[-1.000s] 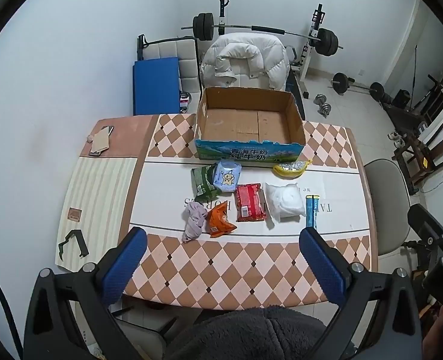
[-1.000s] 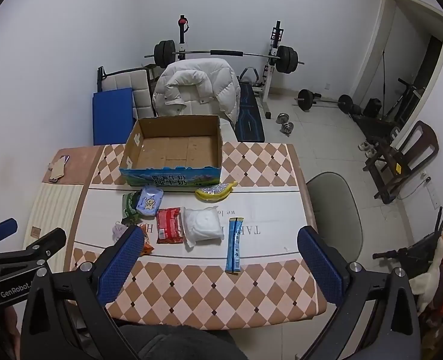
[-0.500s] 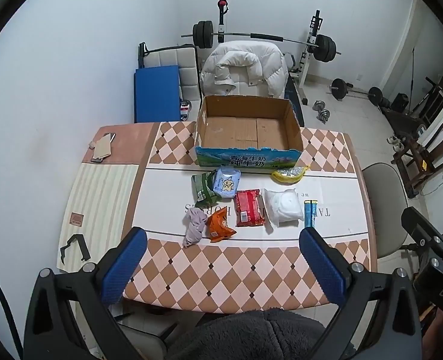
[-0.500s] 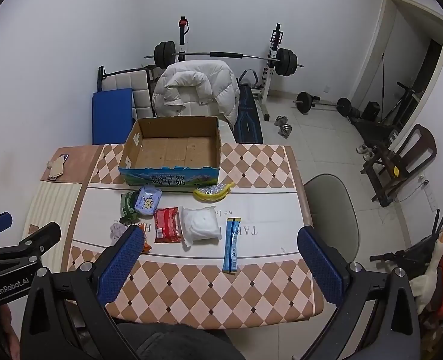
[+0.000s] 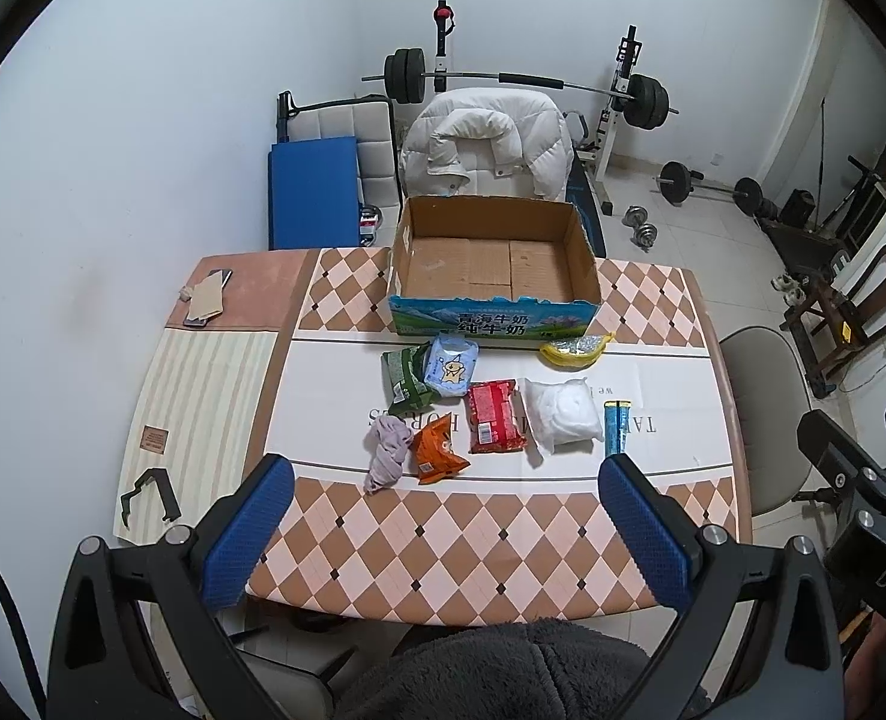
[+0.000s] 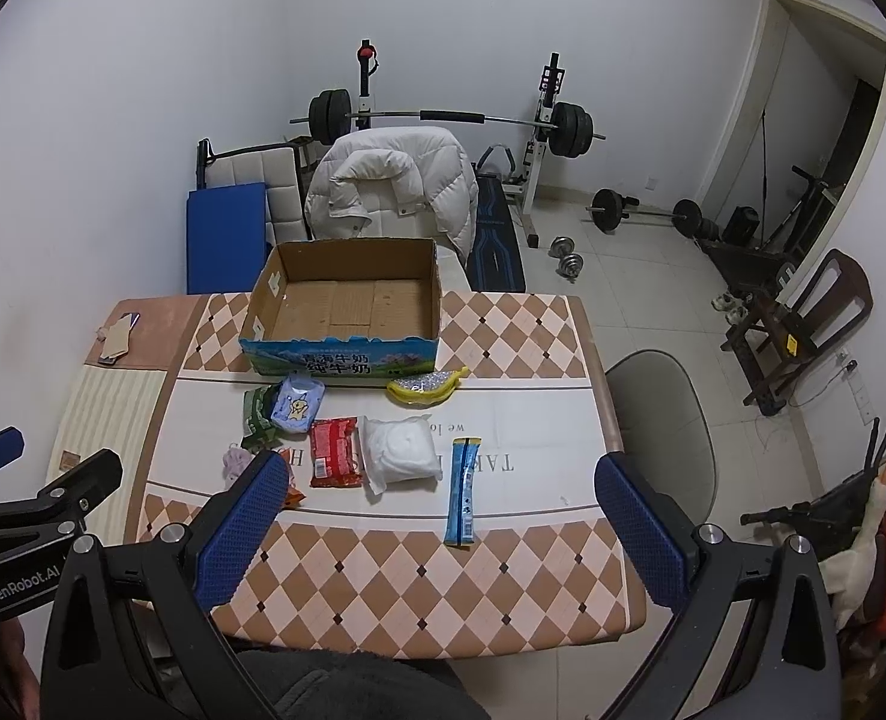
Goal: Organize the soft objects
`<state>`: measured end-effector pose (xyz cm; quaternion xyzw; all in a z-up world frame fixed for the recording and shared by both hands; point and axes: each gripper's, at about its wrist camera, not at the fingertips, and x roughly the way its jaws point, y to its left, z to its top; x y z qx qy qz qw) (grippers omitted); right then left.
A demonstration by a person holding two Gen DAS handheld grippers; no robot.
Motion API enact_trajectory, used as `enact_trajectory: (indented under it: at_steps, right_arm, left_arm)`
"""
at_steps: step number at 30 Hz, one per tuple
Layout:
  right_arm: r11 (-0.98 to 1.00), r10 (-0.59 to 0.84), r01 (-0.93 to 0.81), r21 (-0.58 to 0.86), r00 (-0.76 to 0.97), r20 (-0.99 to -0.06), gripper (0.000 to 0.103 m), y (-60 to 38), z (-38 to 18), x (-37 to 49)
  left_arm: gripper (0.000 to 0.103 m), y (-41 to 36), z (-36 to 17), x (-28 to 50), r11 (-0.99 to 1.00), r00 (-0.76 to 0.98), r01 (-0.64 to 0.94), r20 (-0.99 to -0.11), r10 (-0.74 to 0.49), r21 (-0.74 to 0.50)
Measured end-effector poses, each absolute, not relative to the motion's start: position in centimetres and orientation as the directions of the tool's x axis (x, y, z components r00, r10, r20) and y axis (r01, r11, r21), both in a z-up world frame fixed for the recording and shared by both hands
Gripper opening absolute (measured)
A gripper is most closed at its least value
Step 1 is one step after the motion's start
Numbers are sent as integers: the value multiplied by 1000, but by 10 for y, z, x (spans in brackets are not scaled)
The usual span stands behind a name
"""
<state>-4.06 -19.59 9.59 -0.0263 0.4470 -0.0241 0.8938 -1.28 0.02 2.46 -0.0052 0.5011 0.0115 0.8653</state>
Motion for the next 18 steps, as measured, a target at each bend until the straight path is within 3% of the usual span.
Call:
enact_trajectory:
  at_steps: [18]
  right_arm:
    - [997, -69, 21, -71, 619, -783, 103, -192, 105, -47]
  left_arm:
    - [103, -7, 33, -14, 1000, 506, -26, -863, 16, 3]
